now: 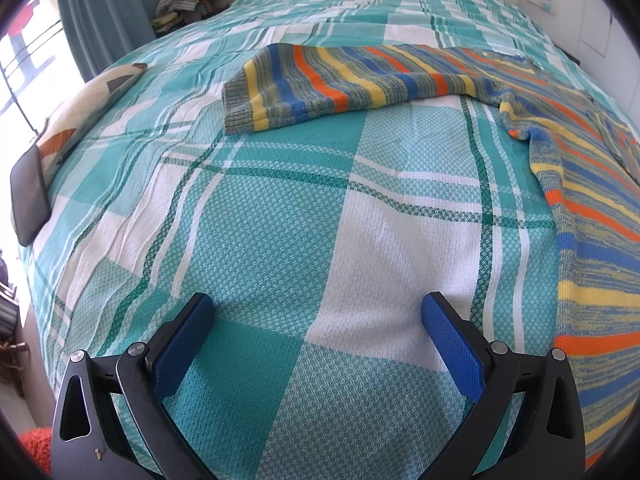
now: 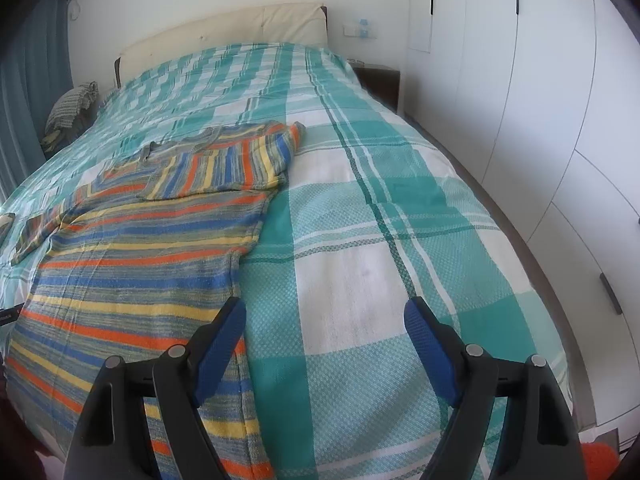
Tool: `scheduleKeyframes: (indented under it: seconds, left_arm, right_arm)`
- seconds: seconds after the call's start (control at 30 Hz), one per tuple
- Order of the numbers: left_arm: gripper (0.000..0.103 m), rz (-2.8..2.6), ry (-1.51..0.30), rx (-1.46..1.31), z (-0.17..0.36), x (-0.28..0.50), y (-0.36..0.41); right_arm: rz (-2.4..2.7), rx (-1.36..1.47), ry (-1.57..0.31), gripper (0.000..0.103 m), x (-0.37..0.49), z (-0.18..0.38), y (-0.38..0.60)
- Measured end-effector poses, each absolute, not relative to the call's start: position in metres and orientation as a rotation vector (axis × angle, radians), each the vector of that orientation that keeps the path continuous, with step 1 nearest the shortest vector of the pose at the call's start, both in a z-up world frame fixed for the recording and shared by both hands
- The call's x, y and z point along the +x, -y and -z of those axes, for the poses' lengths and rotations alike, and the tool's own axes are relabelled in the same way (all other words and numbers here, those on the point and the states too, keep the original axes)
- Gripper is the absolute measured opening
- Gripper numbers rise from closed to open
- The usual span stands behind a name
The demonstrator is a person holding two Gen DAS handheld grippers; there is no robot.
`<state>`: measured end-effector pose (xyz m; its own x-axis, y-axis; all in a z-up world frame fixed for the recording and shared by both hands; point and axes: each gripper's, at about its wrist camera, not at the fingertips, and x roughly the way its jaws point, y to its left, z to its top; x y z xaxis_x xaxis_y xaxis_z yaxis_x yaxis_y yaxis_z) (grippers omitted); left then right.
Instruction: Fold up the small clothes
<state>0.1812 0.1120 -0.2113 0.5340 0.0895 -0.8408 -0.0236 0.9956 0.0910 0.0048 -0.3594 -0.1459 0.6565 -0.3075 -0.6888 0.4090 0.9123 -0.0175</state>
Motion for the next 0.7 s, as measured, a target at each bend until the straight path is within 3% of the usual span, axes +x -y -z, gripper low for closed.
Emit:
scheduleKeyframes:
  seconds: [0.7]
  left_arm:
    - [0.102, -0.068, -0.999, 0.071, 0.2103, 0.181, -0.1127]
  right_arm:
    - [0.388, 0.122, -0.76, 0.081, 0.0071, 0.1465, 0.3493]
